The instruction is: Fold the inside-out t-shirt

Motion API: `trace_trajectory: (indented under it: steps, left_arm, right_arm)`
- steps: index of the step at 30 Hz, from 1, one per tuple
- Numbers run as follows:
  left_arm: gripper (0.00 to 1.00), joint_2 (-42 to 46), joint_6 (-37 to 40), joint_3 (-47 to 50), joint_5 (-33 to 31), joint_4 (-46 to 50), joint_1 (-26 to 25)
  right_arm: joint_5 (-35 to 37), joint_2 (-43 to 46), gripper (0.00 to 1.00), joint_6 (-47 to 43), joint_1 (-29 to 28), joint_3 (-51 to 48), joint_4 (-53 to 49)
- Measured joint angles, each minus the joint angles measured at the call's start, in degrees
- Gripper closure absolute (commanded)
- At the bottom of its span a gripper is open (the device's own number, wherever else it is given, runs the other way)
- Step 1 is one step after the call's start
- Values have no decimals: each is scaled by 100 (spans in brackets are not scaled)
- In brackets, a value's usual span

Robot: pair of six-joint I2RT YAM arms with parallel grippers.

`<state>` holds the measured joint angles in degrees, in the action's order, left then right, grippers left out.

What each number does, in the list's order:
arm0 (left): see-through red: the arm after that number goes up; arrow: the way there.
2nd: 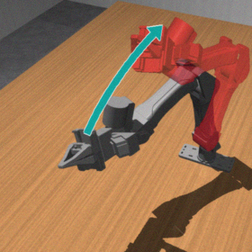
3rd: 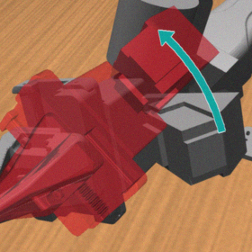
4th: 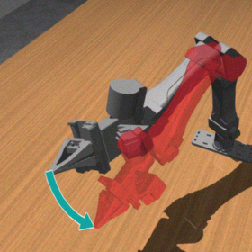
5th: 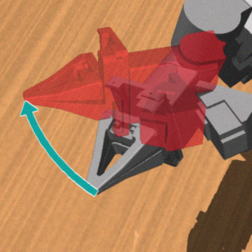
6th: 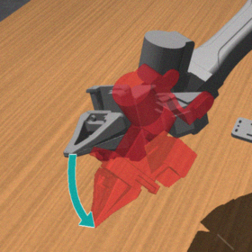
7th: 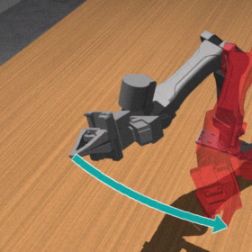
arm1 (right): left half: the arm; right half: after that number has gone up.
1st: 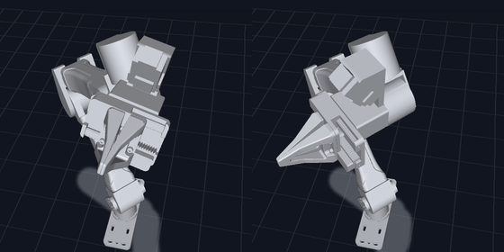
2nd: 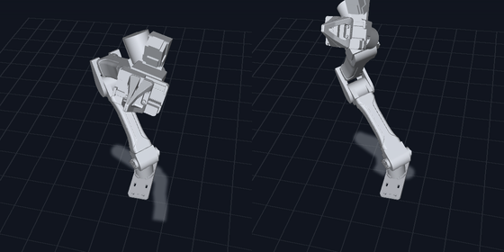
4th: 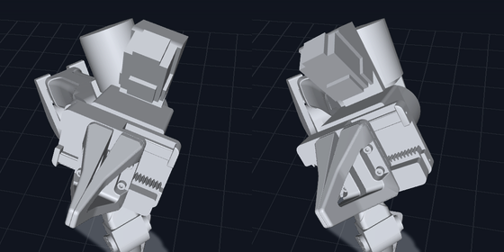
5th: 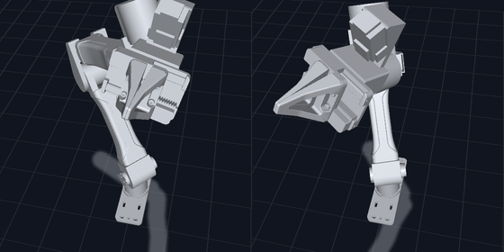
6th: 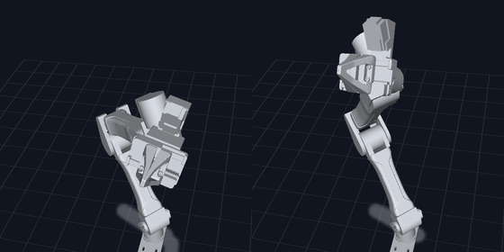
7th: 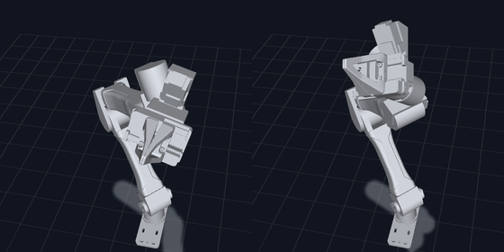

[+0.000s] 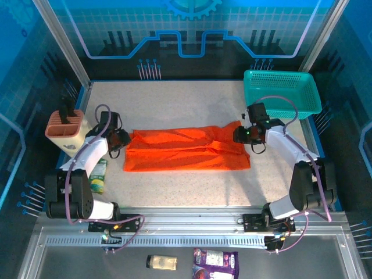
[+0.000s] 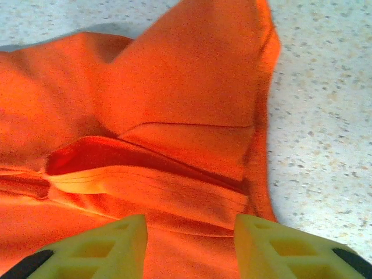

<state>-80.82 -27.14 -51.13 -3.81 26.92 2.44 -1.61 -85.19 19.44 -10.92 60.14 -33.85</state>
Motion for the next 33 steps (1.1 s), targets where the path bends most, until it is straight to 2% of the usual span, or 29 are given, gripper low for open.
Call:
trace_trajectory:
  steps: [8, 15, 19, 26, 33]
  left_arm:
    - [61, -1379, 450, -1215, -160, 584, -544]
    - [57, -2461, 831, -2149, -695, 1058, -595]
    - [63, -2933, 1025, -2719, -933, 1322, -595]
    - [67, -3154, 1082, -2909, -1399, 1639, -535]
    - [65, -3154, 1078, -3139, -1480, 2035, -286]
  right_arm:
    - [-481, -872, 53, 9, -374, 752, -2]
    - [-608, -1749, 53, 7, -452, 1331, -151]
    - [-636, -2033, 52, 7, -452, 1478, -164]
    - [-352, -2483, 51, 160, -374, 1517, -286]
    - [-249, -2507, 51, 264, -103, 1449, -413]
